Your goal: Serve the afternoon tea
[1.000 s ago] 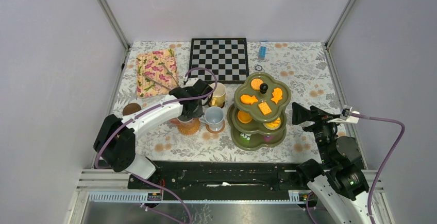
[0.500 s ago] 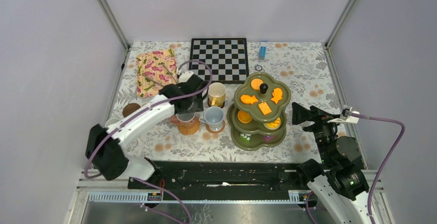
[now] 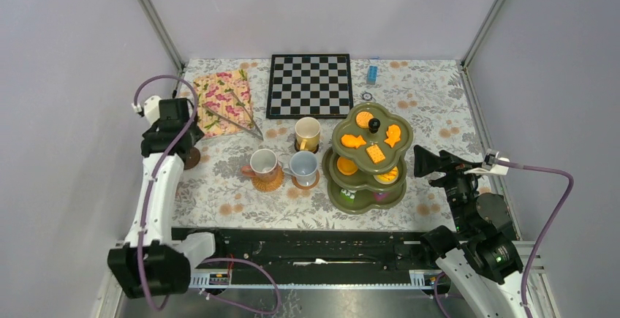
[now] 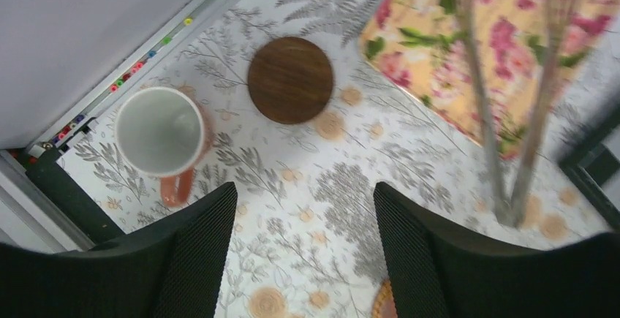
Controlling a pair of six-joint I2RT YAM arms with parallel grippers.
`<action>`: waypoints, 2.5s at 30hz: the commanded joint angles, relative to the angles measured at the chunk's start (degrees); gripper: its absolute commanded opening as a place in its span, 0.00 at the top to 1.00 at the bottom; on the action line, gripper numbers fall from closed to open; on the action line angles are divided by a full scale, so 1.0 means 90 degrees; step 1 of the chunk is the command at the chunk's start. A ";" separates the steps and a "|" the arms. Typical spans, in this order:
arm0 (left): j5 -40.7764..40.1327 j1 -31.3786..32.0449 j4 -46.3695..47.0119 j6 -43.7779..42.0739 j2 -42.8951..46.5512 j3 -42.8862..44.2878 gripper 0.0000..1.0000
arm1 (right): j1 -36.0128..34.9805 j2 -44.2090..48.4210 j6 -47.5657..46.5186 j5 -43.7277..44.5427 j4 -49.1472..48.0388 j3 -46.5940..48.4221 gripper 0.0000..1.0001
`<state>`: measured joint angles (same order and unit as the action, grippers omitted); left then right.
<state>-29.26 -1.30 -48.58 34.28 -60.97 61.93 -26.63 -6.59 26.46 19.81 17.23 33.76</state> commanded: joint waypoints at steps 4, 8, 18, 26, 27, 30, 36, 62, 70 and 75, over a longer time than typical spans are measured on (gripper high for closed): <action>0.1086 -0.1229 0.2265 0.0489 -0.1464 -0.0728 0.53 | -0.0029 -0.0009 -0.0016 -0.0123 -0.0312 -0.0005 0.02; 0.0678 -0.1422 0.2731 0.1263 -0.2396 -0.0875 0.57 | -0.0028 0.0111 -0.0053 -0.0064 -0.0238 0.0018 0.02; 0.0793 -0.1692 0.3421 0.1555 -0.3740 -0.0780 0.70 | -0.0029 0.0143 -0.0148 -0.0044 -0.0144 0.0072 0.02; 0.1647 -0.2149 0.2867 0.2044 -0.4304 -0.0795 0.95 | -0.0029 0.0218 -0.0228 0.0015 -0.0140 0.0056 0.02; 0.1759 -0.2145 0.2790 0.2027 -0.4322 -0.0806 0.97 | -0.0029 0.0202 -0.0230 0.0027 -0.0146 0.0054 0.02; 0.2193 -0.2141 0.2715 0.2021 -0.4080 -0.1147 0.98 | -0.0029 0.0178 -0.0238 0.0036 -0.0139 0.0073 0.02; 0.2955 -0.2005 0.2606 0.1867 -0.3054 -0.2277 0.99 | -0.0030 0.0188 -0.0247 0.0097 -0.0142 0.0051 0.02; 0.3175 0.0985 -0.0067 0.3780 0.0839 -0.3925 0.99 | -0.0030 0.0064 -0.0150 0.0036 -0.0235 0.0018 0.02; 0.2372 0.1326 -0.0246 0.3064 0.1213 -0.2837 0.89 | -0.0029 0.0097 -0.0063 -0.0026 -0.0234 0.0002 0.02; 0.1152 0.1163 -0.0388 0.2990 0.0280 -0.2016 0.56 | -0.0029 0.0066 -0.0028 -0.0040 -0.0235 0.0016 0.02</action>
<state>-8.62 10.50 -51.99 62.50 -53.30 38.46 -26.63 -5.87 25.65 19.84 17.28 33.45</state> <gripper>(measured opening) 0.405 0.985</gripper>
